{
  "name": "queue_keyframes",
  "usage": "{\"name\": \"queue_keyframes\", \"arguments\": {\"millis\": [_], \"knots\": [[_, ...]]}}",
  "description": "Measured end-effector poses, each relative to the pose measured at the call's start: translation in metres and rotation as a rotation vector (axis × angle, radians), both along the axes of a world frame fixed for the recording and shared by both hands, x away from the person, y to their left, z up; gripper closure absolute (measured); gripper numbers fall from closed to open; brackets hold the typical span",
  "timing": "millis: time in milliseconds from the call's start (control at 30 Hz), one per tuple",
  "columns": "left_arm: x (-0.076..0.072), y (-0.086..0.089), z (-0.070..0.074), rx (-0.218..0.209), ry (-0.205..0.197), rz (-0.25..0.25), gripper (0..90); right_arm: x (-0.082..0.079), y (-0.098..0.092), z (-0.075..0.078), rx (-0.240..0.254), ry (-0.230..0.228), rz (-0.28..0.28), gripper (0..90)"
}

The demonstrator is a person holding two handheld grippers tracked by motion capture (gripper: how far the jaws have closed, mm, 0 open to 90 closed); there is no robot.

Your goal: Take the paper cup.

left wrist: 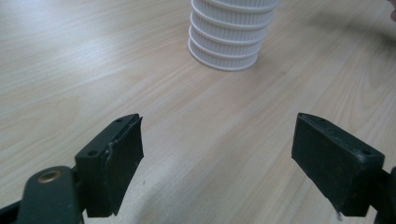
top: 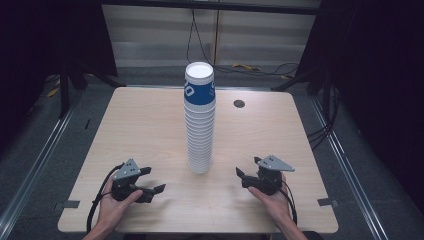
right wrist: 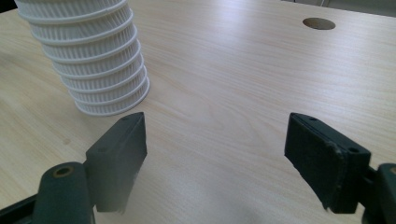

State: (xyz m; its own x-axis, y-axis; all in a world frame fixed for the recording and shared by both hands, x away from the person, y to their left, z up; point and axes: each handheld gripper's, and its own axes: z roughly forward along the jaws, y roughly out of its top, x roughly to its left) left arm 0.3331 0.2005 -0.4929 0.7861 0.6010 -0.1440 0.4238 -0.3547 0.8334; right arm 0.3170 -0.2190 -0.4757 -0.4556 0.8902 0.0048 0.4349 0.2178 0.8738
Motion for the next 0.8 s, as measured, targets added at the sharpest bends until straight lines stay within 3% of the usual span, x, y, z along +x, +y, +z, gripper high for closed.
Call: {"name": "queue_keyframes", "arguments": {"millis": [100,233,367,533,800], "knots": [[0.000,-0.001,-0.001,-0.005,0.021,-0.009,17.6,-0.001,-0.001,0.003,0.004,0.026,0.012,23.9],[0.001,0.000,0.000,-0.015,0.020,-0.009,17.6,-0.001,-0.002,0.008,0.018,0.069,0.026,23.8],[0.004,-0.002,0.000,-0.020,0.018,-0.008,17.6,-0.004,-0.003,0.015,0.019,0.037,0.023,23.7],[0.006,-0.003,0.000,-0.008,0.025,-0.019,17.6,-0.003,-0.005,0.019,0.041,0.047,0.047,23.4],[0.004,-0.002,0.001,-0.011,0.011,-0.018,17.6,-0.004,0.006,0.026,0.052,0.055,0.103,19.6]]}}
